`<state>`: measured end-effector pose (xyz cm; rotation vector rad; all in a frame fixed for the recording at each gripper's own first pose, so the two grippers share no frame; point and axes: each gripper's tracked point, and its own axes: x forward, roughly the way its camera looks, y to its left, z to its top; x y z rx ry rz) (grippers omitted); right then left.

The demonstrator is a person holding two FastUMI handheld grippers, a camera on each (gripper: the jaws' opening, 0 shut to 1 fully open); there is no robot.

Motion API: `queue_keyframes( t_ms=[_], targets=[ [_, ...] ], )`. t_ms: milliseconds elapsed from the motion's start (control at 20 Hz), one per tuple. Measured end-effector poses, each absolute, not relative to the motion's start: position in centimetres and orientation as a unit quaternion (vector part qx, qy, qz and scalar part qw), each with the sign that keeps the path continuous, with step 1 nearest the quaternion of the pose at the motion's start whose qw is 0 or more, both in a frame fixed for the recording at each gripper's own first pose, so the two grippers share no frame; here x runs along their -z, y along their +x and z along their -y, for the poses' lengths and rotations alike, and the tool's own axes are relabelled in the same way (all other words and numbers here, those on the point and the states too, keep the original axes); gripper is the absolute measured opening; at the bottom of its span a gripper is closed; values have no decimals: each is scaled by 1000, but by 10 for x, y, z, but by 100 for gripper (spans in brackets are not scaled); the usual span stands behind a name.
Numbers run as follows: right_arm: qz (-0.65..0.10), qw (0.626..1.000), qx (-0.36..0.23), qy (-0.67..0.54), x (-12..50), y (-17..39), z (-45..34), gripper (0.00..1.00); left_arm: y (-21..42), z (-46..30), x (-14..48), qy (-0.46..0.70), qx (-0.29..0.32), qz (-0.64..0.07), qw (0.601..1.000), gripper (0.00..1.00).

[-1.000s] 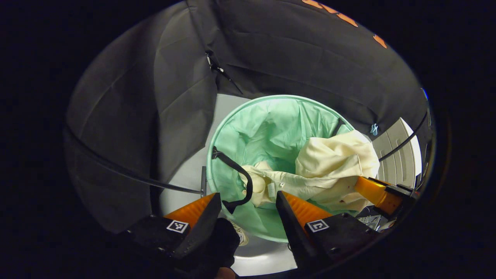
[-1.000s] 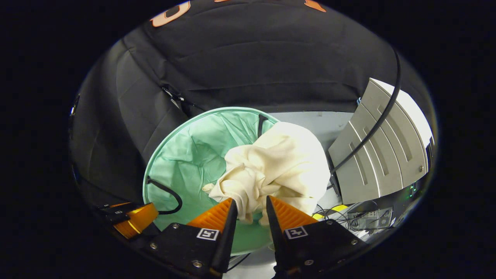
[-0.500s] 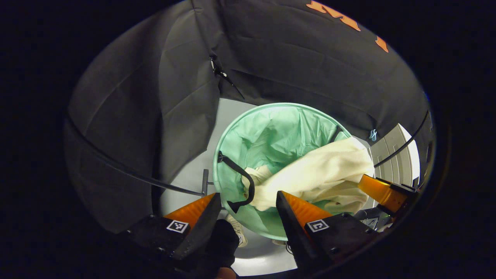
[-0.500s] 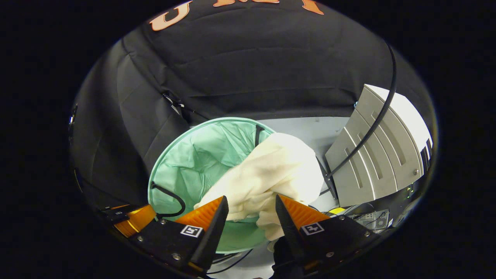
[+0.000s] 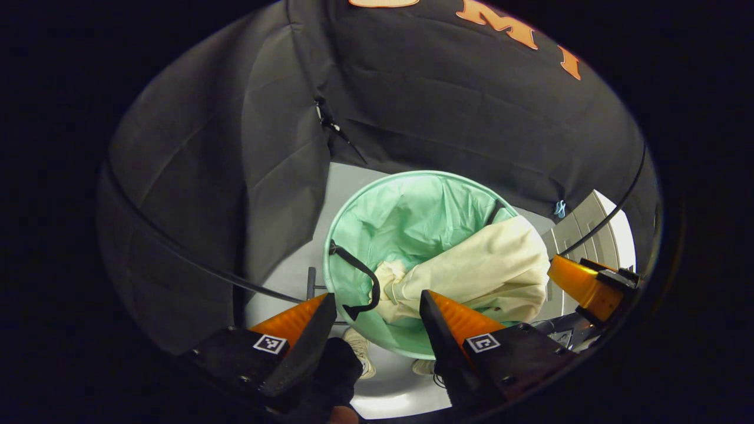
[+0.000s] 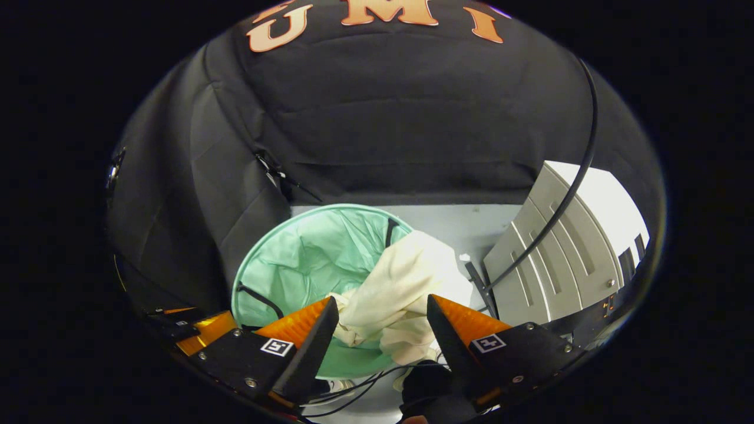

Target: Grasp the clothes on the hanger with both hands and then place them into the laundry hamper below.

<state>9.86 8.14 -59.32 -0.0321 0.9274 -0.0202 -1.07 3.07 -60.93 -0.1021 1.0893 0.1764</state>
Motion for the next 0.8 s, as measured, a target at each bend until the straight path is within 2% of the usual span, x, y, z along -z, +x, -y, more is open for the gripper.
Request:
queue_keyframes(
  t_ms=[400, 800],
  targets=[
    [-380, 925, 9, -13, 504, 99, -71, 94, -7, -28, 539, -39, -75, -460, 884, 95],
    [-280, 959, 2, -46, 377, 104, -52, 94, 4, -18, 417, -55, -62, -362, 928, 98]
  ],
)
